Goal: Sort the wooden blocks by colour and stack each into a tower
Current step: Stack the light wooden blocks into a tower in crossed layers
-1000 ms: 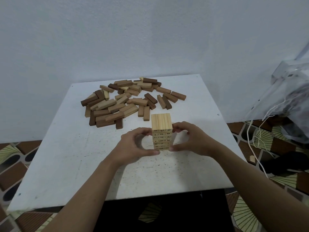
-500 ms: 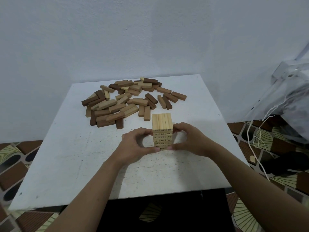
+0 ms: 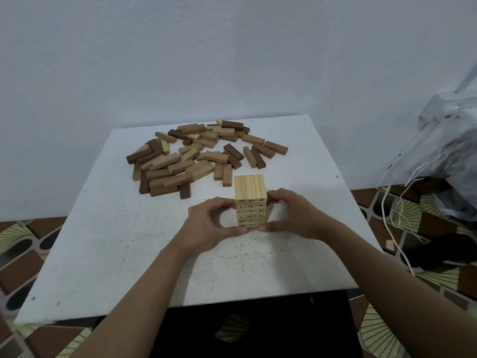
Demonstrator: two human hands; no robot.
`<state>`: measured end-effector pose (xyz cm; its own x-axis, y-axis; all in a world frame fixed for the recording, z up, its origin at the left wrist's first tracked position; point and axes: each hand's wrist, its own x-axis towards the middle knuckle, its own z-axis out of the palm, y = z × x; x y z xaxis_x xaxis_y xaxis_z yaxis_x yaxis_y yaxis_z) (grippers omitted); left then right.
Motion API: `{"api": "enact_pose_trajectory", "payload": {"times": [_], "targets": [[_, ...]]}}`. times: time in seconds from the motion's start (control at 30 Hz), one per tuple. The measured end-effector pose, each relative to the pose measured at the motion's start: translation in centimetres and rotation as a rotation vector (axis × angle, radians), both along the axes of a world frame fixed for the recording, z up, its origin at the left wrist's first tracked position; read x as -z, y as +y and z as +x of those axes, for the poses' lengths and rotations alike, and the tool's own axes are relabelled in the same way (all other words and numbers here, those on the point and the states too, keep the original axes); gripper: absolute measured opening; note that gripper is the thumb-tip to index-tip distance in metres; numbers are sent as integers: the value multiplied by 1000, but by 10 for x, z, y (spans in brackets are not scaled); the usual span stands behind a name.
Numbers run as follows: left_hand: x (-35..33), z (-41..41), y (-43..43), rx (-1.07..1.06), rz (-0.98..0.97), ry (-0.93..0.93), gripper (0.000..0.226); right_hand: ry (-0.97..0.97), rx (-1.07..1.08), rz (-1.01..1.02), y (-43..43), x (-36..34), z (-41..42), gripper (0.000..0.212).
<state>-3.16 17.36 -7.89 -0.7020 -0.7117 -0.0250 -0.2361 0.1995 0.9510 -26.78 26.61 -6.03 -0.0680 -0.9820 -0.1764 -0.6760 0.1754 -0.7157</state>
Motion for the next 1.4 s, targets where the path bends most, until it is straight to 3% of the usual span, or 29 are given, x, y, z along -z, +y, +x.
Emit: {"api": "enact_pose_trajectory", "payload": {"times": [0.13,0.3,0.47,0.57,0.67,0.83,1.0,1.17,1.3,1.4], "targets": [[-2,1,-2,14,10,-65,73,-18,0,0,1,1,-1,73],[-16,13,-11,56,-99,-246,64,-87,-9,33,0,-9,-11,54],[-21,29,-28,-229,-266,-111,27,-135,190,-119,-12,-18,-15,24],[-23,34,-39,-381,-381,-29,20,-20,261,-265,-27,-13,-12,13],[-24,31,-48,-371,-433,-67,14,113,277,-384,-44,-9,-9,12],[-25,27,-74,-259,-510,-317,23,324,148,-496,-74,-13,-8,8],[-30,32,-112,-272,-564,-438,16,360,-7,-504,-103,-25,-8,4],[-27,28,-140,-299,-610,-424,18,324,-83,-422,-141,-27,-5,11],[-39,24,-165,-492,-629,-327,14,308,-164,-371,-178,-31,2,16],[-48,30,-195,-496,-679,-569,17,317,-210,-327,-210,-33,8,18]]}}
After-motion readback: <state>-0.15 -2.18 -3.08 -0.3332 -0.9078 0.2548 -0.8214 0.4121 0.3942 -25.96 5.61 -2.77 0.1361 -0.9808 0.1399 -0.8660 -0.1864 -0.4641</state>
